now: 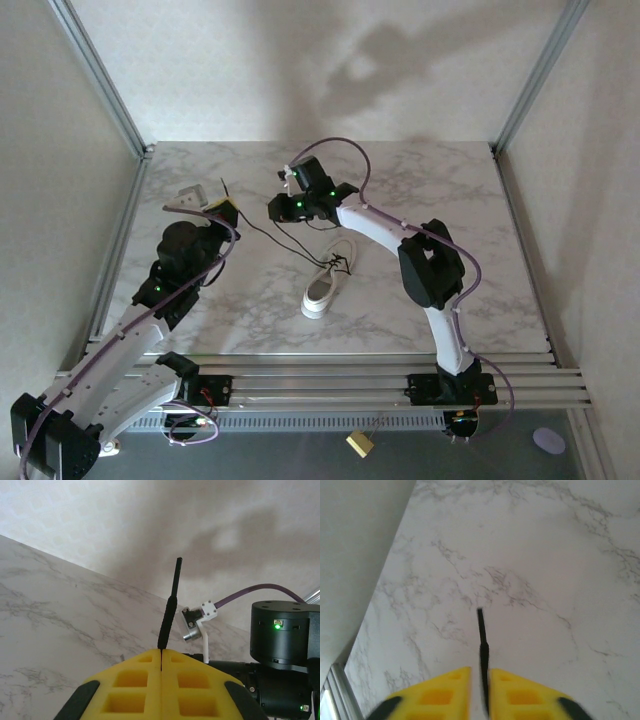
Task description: Tie the shoes
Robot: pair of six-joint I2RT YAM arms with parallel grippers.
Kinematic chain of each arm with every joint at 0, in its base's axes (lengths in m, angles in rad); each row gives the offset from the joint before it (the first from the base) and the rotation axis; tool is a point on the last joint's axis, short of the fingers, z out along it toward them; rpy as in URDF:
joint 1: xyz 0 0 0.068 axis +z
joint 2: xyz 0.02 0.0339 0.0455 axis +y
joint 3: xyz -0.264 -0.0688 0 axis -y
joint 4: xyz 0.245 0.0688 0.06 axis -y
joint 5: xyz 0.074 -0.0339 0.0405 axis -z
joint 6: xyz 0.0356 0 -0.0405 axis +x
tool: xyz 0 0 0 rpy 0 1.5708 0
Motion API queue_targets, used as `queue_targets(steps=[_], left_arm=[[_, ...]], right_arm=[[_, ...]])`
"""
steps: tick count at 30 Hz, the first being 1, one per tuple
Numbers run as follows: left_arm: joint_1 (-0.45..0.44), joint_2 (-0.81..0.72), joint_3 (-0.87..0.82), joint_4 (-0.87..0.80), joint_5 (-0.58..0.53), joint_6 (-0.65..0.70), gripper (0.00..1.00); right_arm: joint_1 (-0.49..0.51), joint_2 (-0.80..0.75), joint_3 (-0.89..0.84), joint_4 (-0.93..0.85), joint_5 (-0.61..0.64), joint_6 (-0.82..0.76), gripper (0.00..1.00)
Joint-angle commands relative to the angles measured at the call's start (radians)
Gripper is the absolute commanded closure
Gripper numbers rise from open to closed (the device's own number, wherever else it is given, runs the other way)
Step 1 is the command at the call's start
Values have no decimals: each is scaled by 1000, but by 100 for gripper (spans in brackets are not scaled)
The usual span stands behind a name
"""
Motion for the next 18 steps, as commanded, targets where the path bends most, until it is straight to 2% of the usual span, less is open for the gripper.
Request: queue_targets(steps=[1, 5, 7, 12, 18], left_arm=[[5, 2, 18, -17, 25, 38, 100], [5, 27, 33, -12, 45, 47, 100], [4, 48, 46, -11, 55, 53, 100], [-1, 121, 103, -12, 79, 69, 100], [-9, 232, 174, 17, 68, 94, 100]], right_arm=[[2, -13, 31, -9, -15, 14, 73], [3, -44, 11, -6, -28, 12, 60], [3, -97, -34, 5, 16, -1, 58], [-25, -331, -264, 77, 195, -28, 53], [-64, -605, -531, 138, 323, -66, 46]])
